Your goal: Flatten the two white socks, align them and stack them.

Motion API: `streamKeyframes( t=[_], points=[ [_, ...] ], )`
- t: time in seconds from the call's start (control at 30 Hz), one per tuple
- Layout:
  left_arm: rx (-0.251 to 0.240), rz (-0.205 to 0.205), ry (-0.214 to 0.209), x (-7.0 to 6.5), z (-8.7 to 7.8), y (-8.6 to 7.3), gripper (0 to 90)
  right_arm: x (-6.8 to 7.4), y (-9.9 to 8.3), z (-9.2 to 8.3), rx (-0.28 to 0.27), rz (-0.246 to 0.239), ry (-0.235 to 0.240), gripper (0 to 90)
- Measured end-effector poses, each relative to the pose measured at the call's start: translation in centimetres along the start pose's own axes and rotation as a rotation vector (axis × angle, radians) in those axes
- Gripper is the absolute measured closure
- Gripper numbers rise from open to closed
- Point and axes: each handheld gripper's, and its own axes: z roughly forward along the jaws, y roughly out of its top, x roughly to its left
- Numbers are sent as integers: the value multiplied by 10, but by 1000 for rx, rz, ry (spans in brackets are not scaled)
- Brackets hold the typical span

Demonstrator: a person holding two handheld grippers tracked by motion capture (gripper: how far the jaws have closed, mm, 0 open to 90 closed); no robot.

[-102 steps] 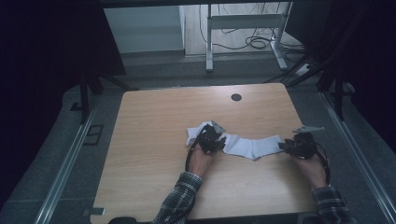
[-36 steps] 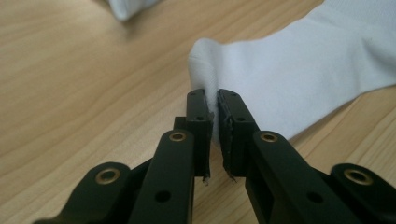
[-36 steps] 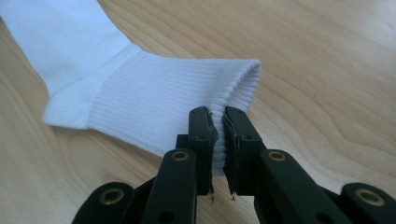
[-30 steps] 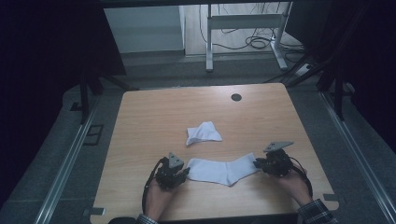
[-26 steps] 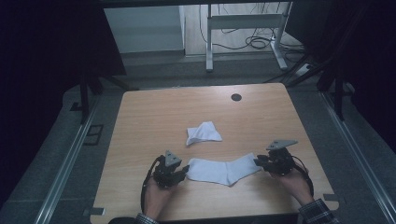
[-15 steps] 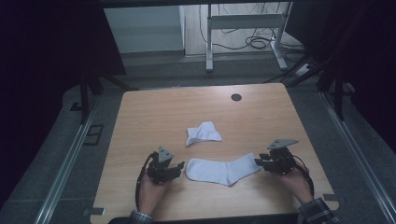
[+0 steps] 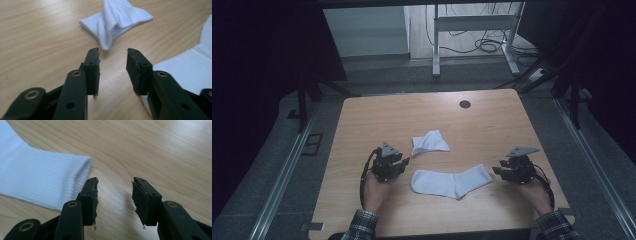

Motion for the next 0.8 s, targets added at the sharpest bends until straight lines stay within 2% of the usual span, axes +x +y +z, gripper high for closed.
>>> streamKeyframes(
  t=[0.1,0.2,0.27,0.33,0.37,0.4,0.5,0.8],
  points=[
    [-3,-7,12,4,11,12,687,-6,-4,2,13,3,-24,536],
    [-3,-7,18,5,16,16,705,-9,-5,4,11,6,-26,522],
    [8,7,32,6,26,24,720,-12,-8,7,16,8,-26,493],
    [11,9,33,6,29,26,749,-13,-8,7,10,13,-25,480],
    [18,6,35,6,36,30,759,-13,-9,7,8,11,-25,468],
    [18,6,35,6,36,30,763,-13,-9,7,8,11,-25,468],
    [41,2,38,5,50,33,761,-12,-9,9,2,-1,-17,406],
    [87,8,39,1,67,25,739,-11,-10,10,-9,-4,-13,382]
  ],
)
